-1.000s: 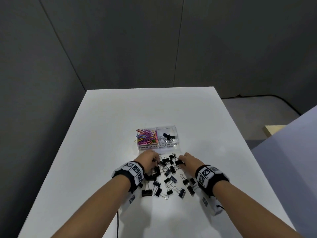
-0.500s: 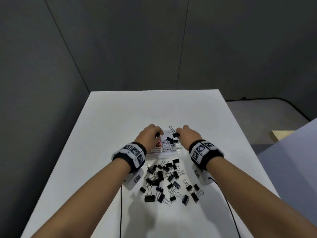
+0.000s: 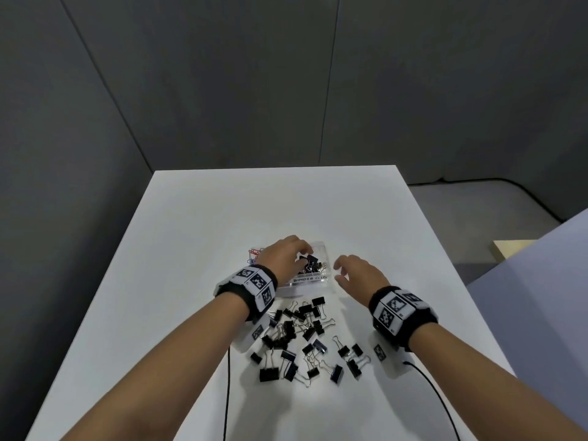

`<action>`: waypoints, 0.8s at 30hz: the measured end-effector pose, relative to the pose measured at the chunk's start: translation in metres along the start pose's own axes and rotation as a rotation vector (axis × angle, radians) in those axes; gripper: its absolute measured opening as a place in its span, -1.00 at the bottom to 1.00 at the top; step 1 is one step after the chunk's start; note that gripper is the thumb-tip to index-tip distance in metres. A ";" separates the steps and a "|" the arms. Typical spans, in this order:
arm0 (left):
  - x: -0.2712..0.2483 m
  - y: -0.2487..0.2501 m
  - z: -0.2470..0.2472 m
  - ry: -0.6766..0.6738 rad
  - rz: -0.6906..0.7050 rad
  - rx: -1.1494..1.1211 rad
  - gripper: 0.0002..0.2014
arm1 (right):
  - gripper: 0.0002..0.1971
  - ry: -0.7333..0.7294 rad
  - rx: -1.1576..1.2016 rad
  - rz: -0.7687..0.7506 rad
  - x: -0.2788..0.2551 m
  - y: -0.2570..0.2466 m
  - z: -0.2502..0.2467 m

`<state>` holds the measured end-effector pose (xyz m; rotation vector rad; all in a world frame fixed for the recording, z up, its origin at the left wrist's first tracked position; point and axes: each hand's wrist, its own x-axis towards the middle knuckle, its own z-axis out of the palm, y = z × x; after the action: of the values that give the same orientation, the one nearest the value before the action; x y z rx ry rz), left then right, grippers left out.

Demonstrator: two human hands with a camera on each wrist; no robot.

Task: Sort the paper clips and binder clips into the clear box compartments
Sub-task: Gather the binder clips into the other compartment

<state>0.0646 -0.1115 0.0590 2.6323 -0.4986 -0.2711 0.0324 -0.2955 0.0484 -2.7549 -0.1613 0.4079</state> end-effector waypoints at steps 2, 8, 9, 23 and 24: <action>-0.018 0.000 0.007 -0.037 0.061 0.040 -0.77 | -0.65 -0.103 -0.051 0.000 -0.017 0.010 0.009; -0.065 -0.018 0.044 -0.367 0.059 0.314 -0.31 | -0.16 -0.403 -0.170 0.049 -0.058 0.023 0.040; -0.071 -0.021 0.047 -0.399 0.026 0.332 -0.24 | -0.12 -0.413 -0.189 0.054 -0.064 0.024 0.046; -0.121 -0.035 0.062 -0.412 -0.190 0.110 -0.07 | -0.54 -0.296 -0.099 0.027 -0.077 0.018 0.074; -0.120 -0.032 0.063 -0.397 -0.198 0.080 -0.11 | -0.54 -0.293 -0.097 0.031 -0.073 0.015 0.074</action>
<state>-0.0520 -0.0628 0.0014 2.7133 -0.3778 -0.8640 -0.0588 -0.2977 -0.0045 -2.7795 -0.2165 0.8325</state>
